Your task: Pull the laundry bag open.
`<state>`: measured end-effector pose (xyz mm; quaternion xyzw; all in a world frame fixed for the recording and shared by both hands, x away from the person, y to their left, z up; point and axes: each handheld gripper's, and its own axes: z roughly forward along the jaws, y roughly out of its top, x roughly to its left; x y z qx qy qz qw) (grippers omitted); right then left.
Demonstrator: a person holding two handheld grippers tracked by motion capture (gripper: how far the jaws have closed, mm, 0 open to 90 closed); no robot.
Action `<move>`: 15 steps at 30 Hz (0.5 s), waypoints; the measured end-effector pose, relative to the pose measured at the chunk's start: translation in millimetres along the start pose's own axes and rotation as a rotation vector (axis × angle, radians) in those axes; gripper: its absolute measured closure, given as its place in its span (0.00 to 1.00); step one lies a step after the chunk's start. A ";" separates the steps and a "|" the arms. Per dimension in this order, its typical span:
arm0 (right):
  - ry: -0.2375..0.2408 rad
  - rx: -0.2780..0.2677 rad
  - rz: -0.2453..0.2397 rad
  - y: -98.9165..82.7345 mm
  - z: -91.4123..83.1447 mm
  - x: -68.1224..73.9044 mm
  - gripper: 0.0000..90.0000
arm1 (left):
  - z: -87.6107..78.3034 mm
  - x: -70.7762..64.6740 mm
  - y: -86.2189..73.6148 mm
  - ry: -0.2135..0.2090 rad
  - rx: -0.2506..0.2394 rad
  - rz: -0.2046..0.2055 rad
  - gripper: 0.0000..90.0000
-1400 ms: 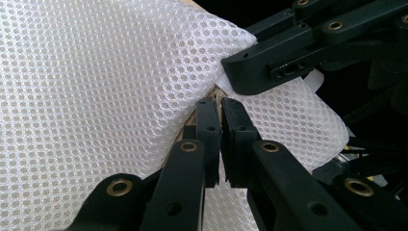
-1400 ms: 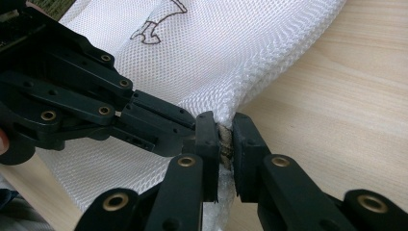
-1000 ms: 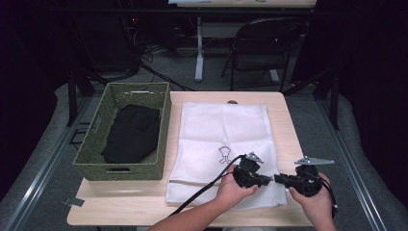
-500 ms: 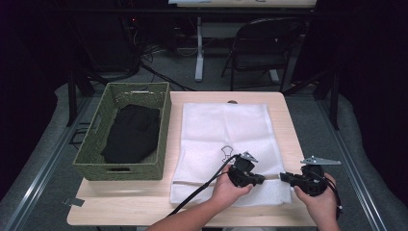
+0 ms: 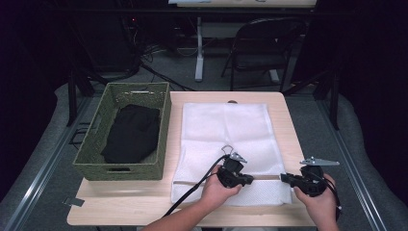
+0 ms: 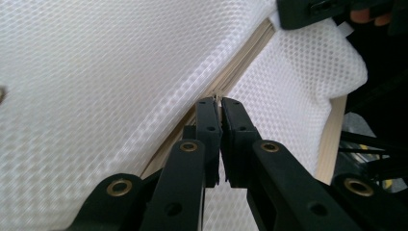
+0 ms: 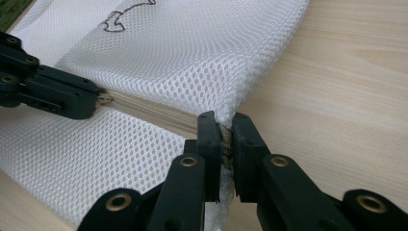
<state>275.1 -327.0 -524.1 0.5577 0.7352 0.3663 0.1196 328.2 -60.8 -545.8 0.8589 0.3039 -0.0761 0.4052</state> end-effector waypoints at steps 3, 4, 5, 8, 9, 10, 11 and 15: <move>-0.015 0.002 -0.004 -0.4 0.4 -0.2 0.93 | -5.7 5.6 -5.5 0.011 0.003 -0.014 0.97; -0.017 0.000 -0.005 -0.7 0.9 -0.3 0.93 | -7.5 7.3 -7.0 0.016 0.005 -0.016 0.97; -0.020 0.001 -0.007 -0.8 1.4 -0.2 0.93 | -9.4 8.2 -8.4 0.027 0.009 -0.017 0.97; -0.033 0.015 -0.014 -1.0 2.0 0.6 0.93 | -15.9 12.4 -12.7 0.031 0.011 -0.026 0.97; -0.041 0.016 -0.016 -1.1 2.2 1.0 0.93 | -17.1 13.0 -13.2 0.033 0.014 -0.027 0.97; -0.043 0.020 -0.014 -1.1 2.1 1.4 0.93 | -19.1 13.9 -14.2 0.035 0.011 -0.034 0.97; -0.047 0.019 -0.020 -1.3 2.8 1.4 0.93 | -21.4 15.1 -14.9 0.036 0.015 -0.032 0.97; -0.060 0.025 -0.034 -1.0 3.7 3.0 0.93 | -27.4 16.4 -17.3 0.069 0.034 -0.030 0.97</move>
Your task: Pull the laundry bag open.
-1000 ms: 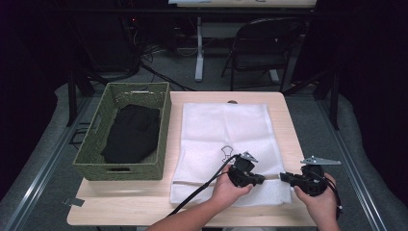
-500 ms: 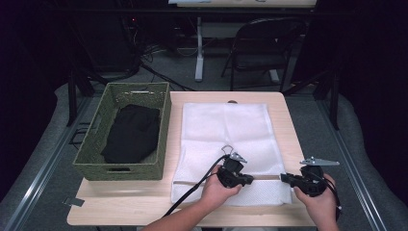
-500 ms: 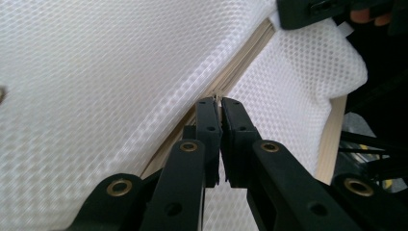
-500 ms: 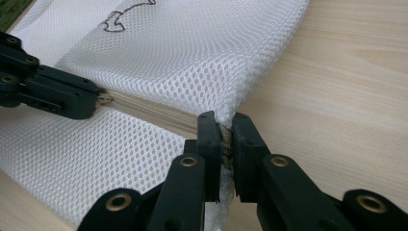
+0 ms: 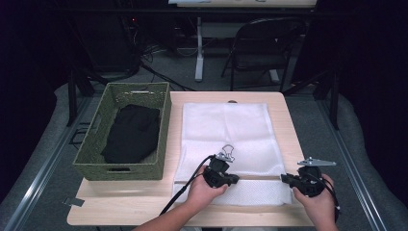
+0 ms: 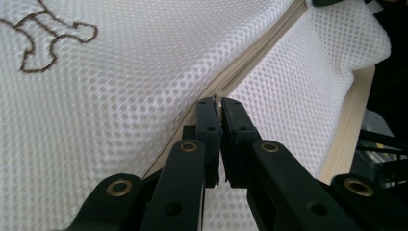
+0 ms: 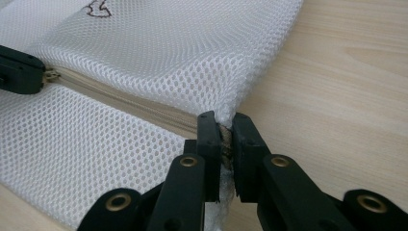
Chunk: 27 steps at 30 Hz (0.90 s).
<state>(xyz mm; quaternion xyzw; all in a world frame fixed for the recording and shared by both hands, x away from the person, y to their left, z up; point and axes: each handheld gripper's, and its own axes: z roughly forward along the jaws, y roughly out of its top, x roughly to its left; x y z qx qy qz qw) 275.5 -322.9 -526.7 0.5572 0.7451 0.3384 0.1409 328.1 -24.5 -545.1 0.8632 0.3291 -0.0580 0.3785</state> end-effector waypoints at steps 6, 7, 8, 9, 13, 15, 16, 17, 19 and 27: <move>-0.022 0.009 -0.025 0.8 2.1 3.5 0.93 | -5.4 -2.1 -2.5 0.023 0.012 0.018 0.97; -0.020 0.012 -0.024 1.0 1.7 3.6 0.93 | -5.9 -2.1 -2.6 0.026 0.008 0.018 0.97; -0.017 0.011 -0.023 1.0 1.7 3.6 0.93 | -7.1 -2.3 -2.9 0.023 0.008 0.014 0.97; -0.015 0.011 -0.022 1.1 1.9 3.8 0.93 | -7.7 -2.5 -3.0 0.025 0.006 0.019 0.97; -0.020 0.011 -0.021 1.1 2.1 3.4 0.93 | -11.2 -1.6 -4.8 0.043 0.014 0.031 0.97; -0.012 0.010 -0.014 1.2 1.9 2.9 0.93 | -13.2 -1.2 -5.6 0.041 0.014 0.037 0.97; -0.008 0.008 -0.016 1.1 2.5 3.4 0.93 | -14.1 -1.0 -5.9 0.041 0.014 0.039 0.97; -0.009 0.013 -0.017 1.2 2.8 4.2 0.93 | -15.0 -1.2 -6.6 0.040 0.012 0.034 0.97; -0.006 0.016 -0.029 1.6 4.1 5.8 0.93 | -16.7 0.1 -7.6 0.041 0.011 0.032 0.97; -0.019 0.009 -0.008 -0.2 2.3 -1.8 0.93 | -29.9 12.2 -17.9 0.056 0.001 0.000 0.97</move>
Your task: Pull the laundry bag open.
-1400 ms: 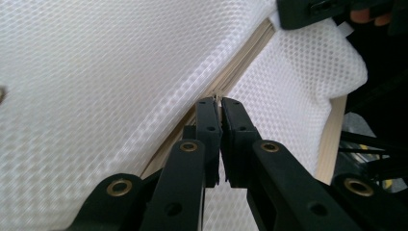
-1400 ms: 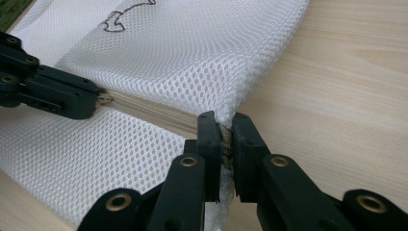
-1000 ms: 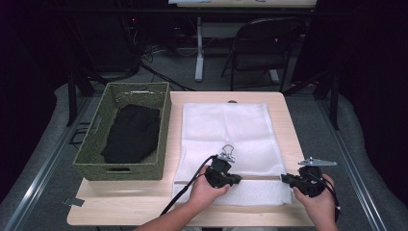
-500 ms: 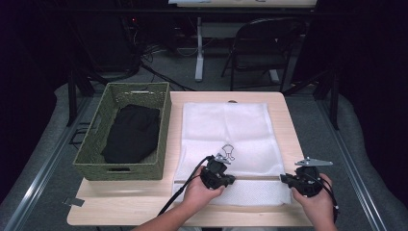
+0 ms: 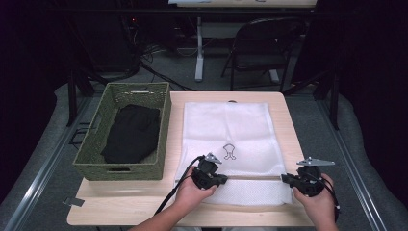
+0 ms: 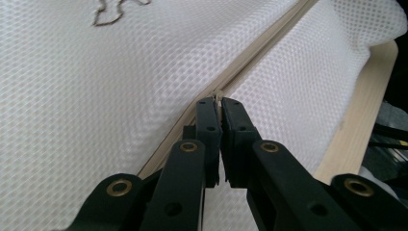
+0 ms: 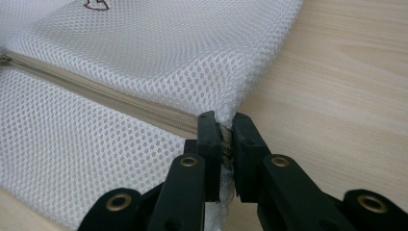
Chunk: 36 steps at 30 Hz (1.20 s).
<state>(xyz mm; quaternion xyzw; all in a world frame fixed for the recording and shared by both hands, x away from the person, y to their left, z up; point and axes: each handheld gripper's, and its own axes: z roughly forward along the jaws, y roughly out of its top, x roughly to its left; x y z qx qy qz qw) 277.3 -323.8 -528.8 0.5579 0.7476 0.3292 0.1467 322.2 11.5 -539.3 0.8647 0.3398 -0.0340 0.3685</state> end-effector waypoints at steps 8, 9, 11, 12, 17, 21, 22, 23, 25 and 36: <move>0.005 0.013 0.001 -0.9 2.0 0.0 0.93 | -14.6 12.1 -14.7 0.031 -0.001 -0.018 0.97; 0.004 0.014 0.001 -1.0 1.9 -0.1 0.93 | -16.3 13.4 -16.4 0.033 -0.004 -0.023 0.97; 0.004 0.015 0.000 -1.0 2.0 0.1 0.93 | -20.0 15.4 -19.2 0.027 -0.004 -0.030 0.97; 0.009 0.015 0.002 -1.0 2.0 0.4 0.93 | -21.3 15.8 -20.5 0.036 -0.008 -0.029 0.97; -0.003 0.016 0.000 -1.5 2.0 -0.2 0.93 | -29.5 21.7 -28.1 0.059 -0.013 -0.040 0.97; -0.006 0.015 0.006 -2.1 2.2 -0.9 0.93 | -34.8 26.0 -34.9 0.080 -0.015 -0.054 0.97; -0.011 0.017 0.003 -2.2 2.4 -1.0 0.93 | -36.5 27.3 -36.2 0.088 -0.008 -0.049 0.97; -0.008 0.016 0.007 -2.2 2.4 -1.3 0.93 | -37.5 28.5 -37.8 0.079 -0.015 -0.058 0.97; -0.007 0.009 0.007 -2.5 2.3 -2.0 0.93 | -40.5 30.9 -40.7 0.089 -0.010 -0.057 0.97; -0.030 0.019 0.016 -3.8 0.9 -5.9 0.93 | -57.9 34.6 -56.5 0.150 -0.017 -0.049 0.97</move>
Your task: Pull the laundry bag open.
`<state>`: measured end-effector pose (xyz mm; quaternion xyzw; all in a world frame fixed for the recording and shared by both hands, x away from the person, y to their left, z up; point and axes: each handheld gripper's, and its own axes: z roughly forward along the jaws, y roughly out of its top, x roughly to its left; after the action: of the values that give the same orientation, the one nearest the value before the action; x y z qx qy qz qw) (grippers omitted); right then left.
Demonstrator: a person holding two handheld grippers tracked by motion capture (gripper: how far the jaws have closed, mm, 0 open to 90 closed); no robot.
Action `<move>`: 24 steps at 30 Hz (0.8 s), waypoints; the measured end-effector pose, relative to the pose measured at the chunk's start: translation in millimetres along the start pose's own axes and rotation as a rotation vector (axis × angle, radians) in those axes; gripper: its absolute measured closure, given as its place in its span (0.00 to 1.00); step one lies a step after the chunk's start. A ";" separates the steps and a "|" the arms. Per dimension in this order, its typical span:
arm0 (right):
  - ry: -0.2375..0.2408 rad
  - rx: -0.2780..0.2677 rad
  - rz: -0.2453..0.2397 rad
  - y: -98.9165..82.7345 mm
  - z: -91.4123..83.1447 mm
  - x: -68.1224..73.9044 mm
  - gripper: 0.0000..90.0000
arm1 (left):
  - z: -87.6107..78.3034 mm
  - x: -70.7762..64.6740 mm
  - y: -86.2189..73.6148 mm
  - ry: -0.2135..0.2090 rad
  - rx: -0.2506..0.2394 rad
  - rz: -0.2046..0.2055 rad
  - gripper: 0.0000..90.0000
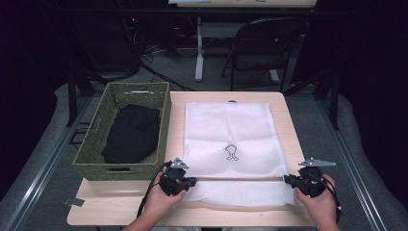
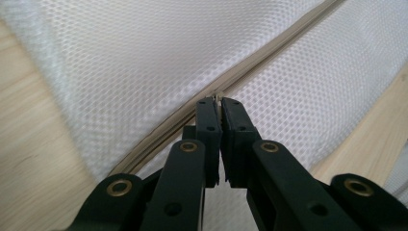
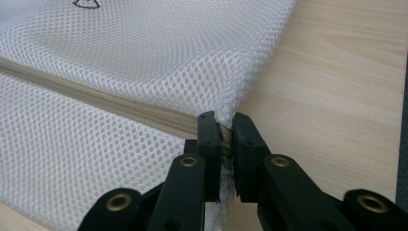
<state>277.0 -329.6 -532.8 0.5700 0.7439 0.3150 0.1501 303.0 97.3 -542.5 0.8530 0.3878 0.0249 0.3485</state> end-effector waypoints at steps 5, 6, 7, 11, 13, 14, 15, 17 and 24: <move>-0.003 -0.004 0.016 -1.9 -0.5 -5.9 0.93 | -12.4 6.6 -8.2 0.023 -0.031 -0.032 0.97; -0.002 -0.001 0.019 -2.3 -0.7 -7.0 0.93 | -15.4 7.9 -9.5 0.037 -0.026 -0.025 0.97; -0.011 0.000 0.019 -2.7 -0.5 -7.5 0.93 | -18.7 9.7 -11.3 0.047 -0.025 -0.023 0.97; -0.008 -0.003 0.028 -3.7 -1.1 -10.6 0.93 | -27.6 14.3 -17.3 0.074 -0.032 -0.031 0.97; 0.007 -0.011 0.040 -4.3 -1.3 -11.7 0.93 | -30.6 13.5 -19.8 0.072 -0.035 -0.020 0.97; 0.009 -0.010 0.038 -4.3 -1.5 -11.5 0.93 | -31.0 11.8 -20.4 0.078 -0.034 -0.021 0.97; 0.007 -0.010 0.034 -4.3 -1.4 -11.0 0.93 | -31.5 10.7 -20.8 0.093 -0.033 -0.004 0.97; -0.002 -0.001 0.029 -3.6 -1.8 -9.8 0.93 | -32.4 8.9 -21.1 0.103 -0.036 0.003 0.97; 0.025 0.003 0.032 -4.7 -1.6 -7.8 0.93 | -36.0 8.8 -22.0 0.114 -0.054 -0.007 0.97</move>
<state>275.0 -338.1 -535.6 0.5782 0.7369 0.3232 0.1348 283.7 134.0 -530.9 0.8391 0.4093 0.0826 0.3487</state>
